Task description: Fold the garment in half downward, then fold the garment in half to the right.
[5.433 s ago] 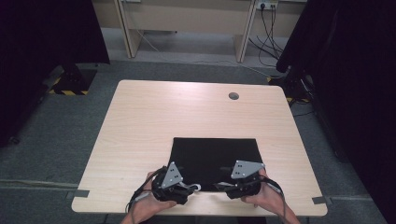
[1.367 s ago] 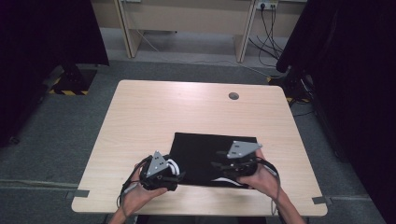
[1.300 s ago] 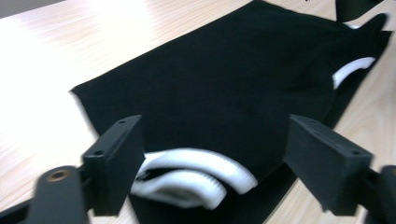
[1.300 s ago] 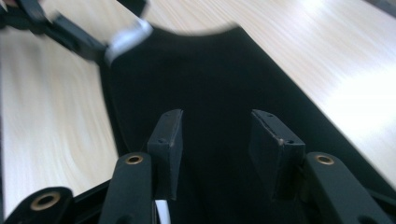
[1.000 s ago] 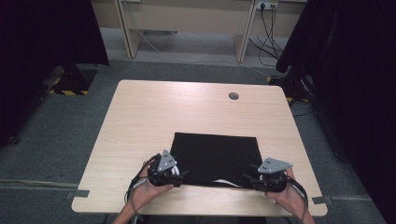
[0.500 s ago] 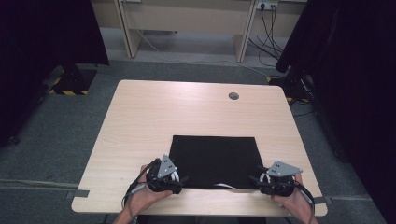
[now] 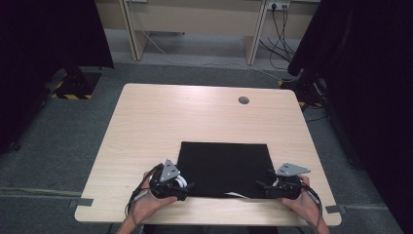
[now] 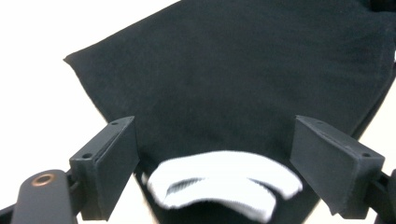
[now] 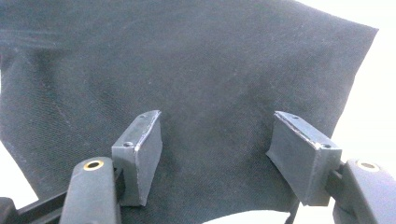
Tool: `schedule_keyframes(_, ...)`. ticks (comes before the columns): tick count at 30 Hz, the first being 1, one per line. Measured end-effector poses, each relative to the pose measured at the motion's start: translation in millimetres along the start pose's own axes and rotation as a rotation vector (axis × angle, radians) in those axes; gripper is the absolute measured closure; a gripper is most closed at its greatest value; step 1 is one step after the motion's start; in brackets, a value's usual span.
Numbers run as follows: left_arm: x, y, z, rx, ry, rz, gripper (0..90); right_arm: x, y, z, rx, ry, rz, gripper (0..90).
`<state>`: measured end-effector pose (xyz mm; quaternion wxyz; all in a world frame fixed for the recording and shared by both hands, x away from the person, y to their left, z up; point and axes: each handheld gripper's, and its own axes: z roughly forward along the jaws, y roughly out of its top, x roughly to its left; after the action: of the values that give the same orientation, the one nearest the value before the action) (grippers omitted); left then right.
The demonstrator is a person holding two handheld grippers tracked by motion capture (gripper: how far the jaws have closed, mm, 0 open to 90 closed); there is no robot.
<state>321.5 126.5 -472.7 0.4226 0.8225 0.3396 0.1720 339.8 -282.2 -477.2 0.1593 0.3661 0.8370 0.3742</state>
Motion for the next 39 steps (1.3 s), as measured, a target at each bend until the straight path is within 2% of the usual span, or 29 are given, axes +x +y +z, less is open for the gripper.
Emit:
schedule_keyframes(6, 0.4, -6.0, -3.4, -0.001, -0.029, -0.018, 12.0, -6.0, -7.0, -8.3, 0.001, 0.019, -0.015, 35.2)
schedule_keyframes(9, 2.9, -7.8, -4.1, 0.006, -0.022, -0.011, 11.5, -9.5, -10.6, -13.3, 0.008, 0.022, -0.018, 35.2)
schedule_keyframes(12, 4.9, -10.2, -8.6, -0.006, -0.047, -0.033, 11.2, -12.9, -12.8, -16.3, 0.009, 0.021, -0.018, 35.2)
schedule_keyframes(20, 12.0, -20.6, -14.3, 0.026, -0.018, -0.036, 11.1, -21.9, -20.0, -25.2, 0.012, 0.022, -0.026, 35.3)
schedule_keyframes(22, 14.5, -22.7, -14.2, 0.051, -0.013, -0.046, 11.1, -23.6, -21.1, -27.4, 0.016, 0.020, -0.025, 35.3)
schedule_keyframes(25, 16.9, -24.3, -15.8, 0.065, 0.005, -0.034, 10.8, -26.6, -23.5, -30.4, 0.018, 0.016, -0.021, 35.3)
schedule_keyframes(28, 17.8, -26.3, -15.8, 0.112, -0.005, -0.035, 9.5, -29.5, -25.6, -33.5, 0.023, 0.013, -0.017, 35.3)
schedule_keyframes(30, 17.0, -26.7, -16.1, 0.119, -0.002, -0.015, 8.7, -31.2, -26.8, -35.4, 0.026, 0.010, -0.015, 35.4)
schedule_keyframes(34, 16.7, -26.6, -15.5, 0.120, -0.002, -0.014, 7.6, -32.9, -28.3, -38.8, 0.034, -0.002, -0.018, 35.5)
schedule_keyframes(39, 16.5, -26.5, -15.0, 0.121, -0.007, -0.009, 6.1, -33.9, -29.3, -38.9, 0.029, 0.004, -0.018, 35.5)
